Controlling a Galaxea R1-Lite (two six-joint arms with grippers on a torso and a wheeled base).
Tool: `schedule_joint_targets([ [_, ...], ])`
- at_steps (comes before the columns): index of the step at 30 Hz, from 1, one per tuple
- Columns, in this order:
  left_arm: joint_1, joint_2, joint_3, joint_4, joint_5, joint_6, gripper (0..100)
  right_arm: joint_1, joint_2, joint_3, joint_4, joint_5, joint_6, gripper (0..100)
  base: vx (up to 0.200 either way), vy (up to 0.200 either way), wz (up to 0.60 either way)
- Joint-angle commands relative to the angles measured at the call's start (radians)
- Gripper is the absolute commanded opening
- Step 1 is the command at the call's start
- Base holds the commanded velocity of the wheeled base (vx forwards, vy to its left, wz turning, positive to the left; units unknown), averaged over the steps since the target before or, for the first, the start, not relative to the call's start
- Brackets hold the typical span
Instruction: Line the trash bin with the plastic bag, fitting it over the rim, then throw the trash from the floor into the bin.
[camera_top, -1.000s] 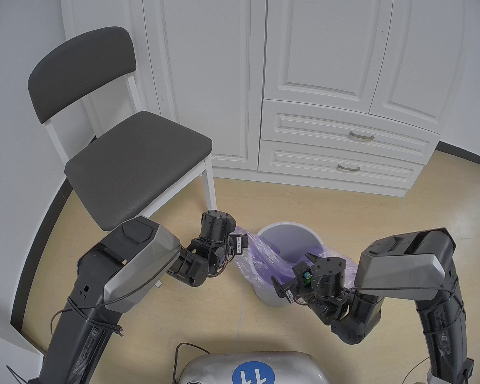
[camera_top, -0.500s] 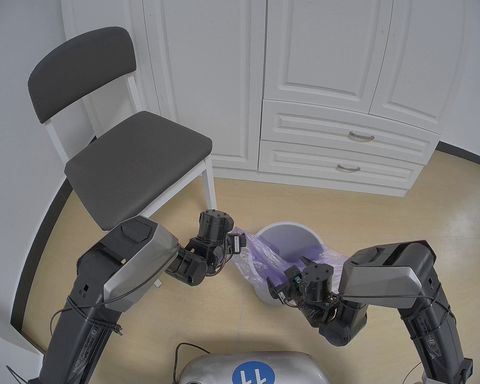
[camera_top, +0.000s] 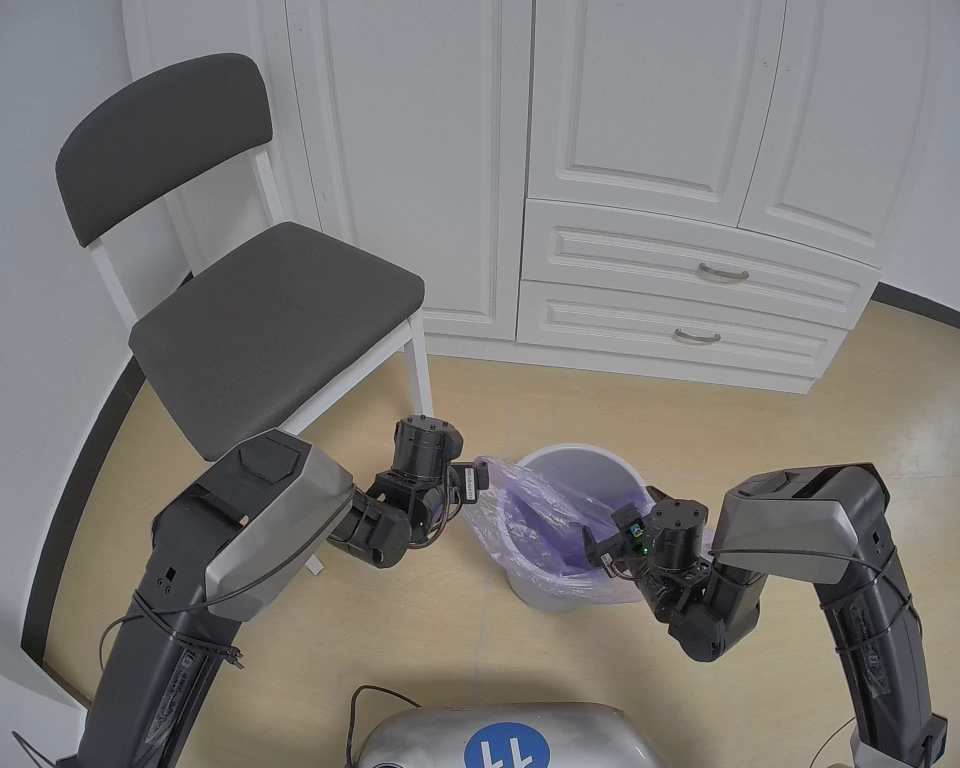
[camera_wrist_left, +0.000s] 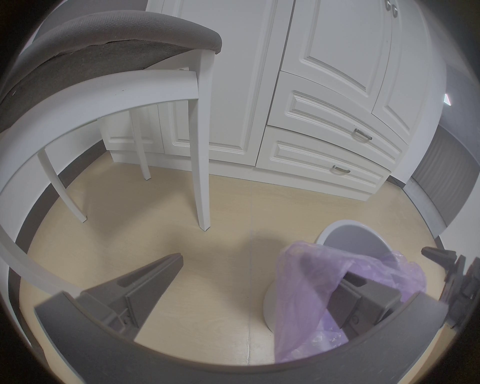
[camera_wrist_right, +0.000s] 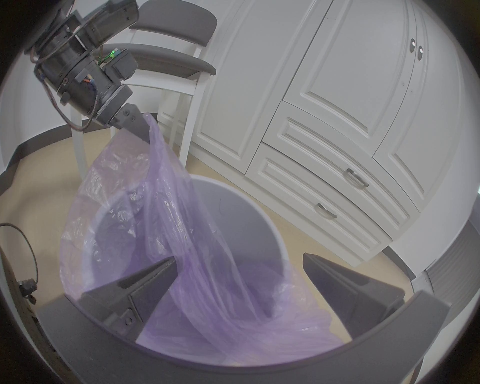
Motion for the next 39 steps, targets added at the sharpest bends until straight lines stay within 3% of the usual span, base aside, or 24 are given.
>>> schedule_joint_targets([
  [1, 0.001, 0.005, -0.001, 0.001, 0.001, 0.000, 100, -0.026, -0.026, 0.005, 0.006, 0.003, -0.003, 100, 0.000, 0.000, 0.00],
  [13, 0.000, 0.011, -0.001, -0.001, 0.002, 0.000, 100, 0.038, -0.055, 0.087, -0.005, 0.043, 0.011, 100, 0.000, 0.000, 0.00],
  [22, -0.002, 0.011, 0.000, -0.004, 0.002, 0.000, 100, 0.106, -0.014, 0.076, 0.000, 0.043, 0.074, 100, 0.000, 0.000, 0.00],
  [29, -0.002, 0.011, -0.001, -0.004, 0.002, 0.000, 100, 0.095, 0.040, 0.001, 0.008, 0.032, 0.080, 100, 0.000, 0.000, 0.00],
  [39, -0.002, 0.011, -0.001, -0.004, 0.002, 0.000, 100, 0.006, 0.006, -0.024, 0.050, 0.037, 0.074, 100, 0.000, 0.000, 0.00],
])
